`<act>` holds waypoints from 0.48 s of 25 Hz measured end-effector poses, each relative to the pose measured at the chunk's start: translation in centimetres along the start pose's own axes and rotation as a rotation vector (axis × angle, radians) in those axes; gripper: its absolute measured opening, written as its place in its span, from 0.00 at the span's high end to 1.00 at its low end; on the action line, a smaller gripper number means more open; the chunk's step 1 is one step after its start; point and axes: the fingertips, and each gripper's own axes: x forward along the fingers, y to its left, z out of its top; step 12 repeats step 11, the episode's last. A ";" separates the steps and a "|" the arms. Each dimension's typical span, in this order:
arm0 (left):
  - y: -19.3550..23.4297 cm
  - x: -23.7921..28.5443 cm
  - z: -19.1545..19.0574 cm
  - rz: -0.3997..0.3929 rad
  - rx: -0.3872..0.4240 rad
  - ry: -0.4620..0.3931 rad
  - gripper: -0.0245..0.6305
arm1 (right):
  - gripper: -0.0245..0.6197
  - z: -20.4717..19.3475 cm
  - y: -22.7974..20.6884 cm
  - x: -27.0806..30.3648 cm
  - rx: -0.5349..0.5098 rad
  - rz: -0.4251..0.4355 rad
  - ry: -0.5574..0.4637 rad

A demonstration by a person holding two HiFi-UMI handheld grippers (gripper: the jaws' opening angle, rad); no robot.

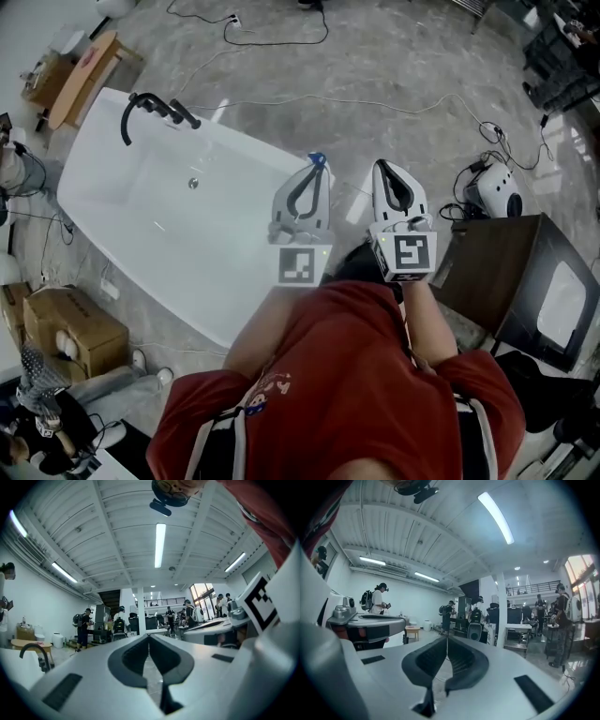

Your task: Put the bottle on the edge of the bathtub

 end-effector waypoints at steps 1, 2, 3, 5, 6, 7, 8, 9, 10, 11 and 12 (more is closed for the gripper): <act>0.0 0.0 0.0 -0.001 -0.002 0.000 0.94 | 0.94 0.1 0.0 0.0 -0.002 0.002 -0.003; 0.0 0.1 0.0 -0.002 0.003 -0.004 0.94 | 0.94 0.3 0.0 0.0 -0.010 0.007 -0.008; 0.0 0.2 0.2 0.000 0.005 -0.013 0.94 | 0.94 0.5 -0.1 0.2 -0.020 0.012 -0.013; 0.2 0.3 0.5 0.007 -0.001 -0.037 0.94 | 0.94 0.8 -0.2 0.3 -0.032 0.016 -0.020; 0.1 0.4 0.5 0.009 -0.003 -0.043 0.94 | 0.94 0.8 -0.3 0.3 -0.033 0.015 -0.020; 0.1 0.4 0.5 0.009 -0.005 -0.047 0.94 | 0.94 0.8 -0.4 0.3 -0.034 0.014 -0.018; -0.1 0.3 0.5 0.009 -0.006 -0.049 0.94 | 0.94 0.6 -0.4 0.2 -0.035 0.014 -0.013; -0.2 0.2 0.4 0.008 -0.006 -0.051 0.94 | 0.94 0.4 -0.4 0.1 -0.035 0.015 -0.007; -0.3 0.1 0.4 0.006 -0.006 -0.051 0.94 | 0.94 0.2 -0.3 0.0 -0.035 0.015 0.000; -0.4 0.0 0.3 0.005 -0.008 -0.050 0.94 | 0.94 0.0 -0.2 -0.2 -0.034 0.015 0.007; -0.4 0.0 0.3 0.005 -0.008 -0.050 0.94 | 0.94 0.0 -0.2 -0.2 -0.034 0.015 0.007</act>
